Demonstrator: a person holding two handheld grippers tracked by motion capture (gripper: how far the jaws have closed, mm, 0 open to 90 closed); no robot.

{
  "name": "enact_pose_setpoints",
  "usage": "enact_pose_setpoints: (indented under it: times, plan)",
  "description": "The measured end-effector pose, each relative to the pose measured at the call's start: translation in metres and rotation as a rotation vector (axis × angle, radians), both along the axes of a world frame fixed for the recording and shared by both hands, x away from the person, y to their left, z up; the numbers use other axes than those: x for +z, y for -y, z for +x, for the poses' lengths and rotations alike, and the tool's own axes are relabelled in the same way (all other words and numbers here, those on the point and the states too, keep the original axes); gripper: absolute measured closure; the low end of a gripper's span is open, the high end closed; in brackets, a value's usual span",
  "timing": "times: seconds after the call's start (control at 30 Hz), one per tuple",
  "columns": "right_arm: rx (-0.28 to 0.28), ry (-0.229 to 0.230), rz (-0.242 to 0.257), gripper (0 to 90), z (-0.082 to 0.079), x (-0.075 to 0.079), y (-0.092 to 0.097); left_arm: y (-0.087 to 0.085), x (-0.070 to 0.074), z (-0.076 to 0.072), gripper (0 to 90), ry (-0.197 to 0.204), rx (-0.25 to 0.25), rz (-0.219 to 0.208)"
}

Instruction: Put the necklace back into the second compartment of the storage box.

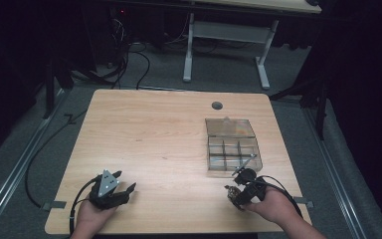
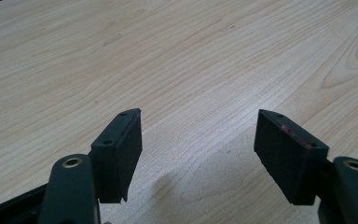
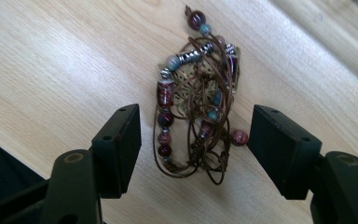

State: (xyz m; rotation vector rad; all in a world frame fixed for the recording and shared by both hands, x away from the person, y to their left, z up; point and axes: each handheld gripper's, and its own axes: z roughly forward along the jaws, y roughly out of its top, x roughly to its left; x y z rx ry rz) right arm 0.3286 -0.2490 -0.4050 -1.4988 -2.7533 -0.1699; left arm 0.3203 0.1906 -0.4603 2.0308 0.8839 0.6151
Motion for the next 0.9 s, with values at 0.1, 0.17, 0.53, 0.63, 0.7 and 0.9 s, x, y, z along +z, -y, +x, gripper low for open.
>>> enact_pose_setpoints:
  times: [0.1, 0.17, 0.53, 0.63, 0.7, 0.9]
  plan:
    - [0.024, -0.004, 0.000, 33.3, 0.001, -0.007, 0.000, 0.000, 0.000, 0.000, 32.6, 0.001, -0.001, 0.002]
    - [0.063, 0.005, 0.000, 33.6, 0.003, -0.012, 0.001, 0.000, 0.000, 0.000, 32.6, 0.001, 0.000, 0.002]
    - [0.103, 0.043, -0.055, 73.7, 0.002, -0.009, -0.004, 0.000, 0.000, 0.000, 32.6, 0.001, 0.001, 0.001]
    - [0.086, 0.022, -0.059, 74.5, 0.001, -0.008, -0.005, 0.000, 0.000, 0.000, 32.6, 0.001, 0.000, 0.001]
    - [0.112, 0.034, -0.061, 74.5, 0.002, -0.007, -0.003, 0.000, 0.000, 0.000, 32.6, 0.001, 0.000, 0.001]
    - [0.073, 0.030, -0.041, 74.7, 0.002, 0.007, 0.001, 0.000, 0.000, 0.000, 32.6, 0.001, -0.001, 0.003]
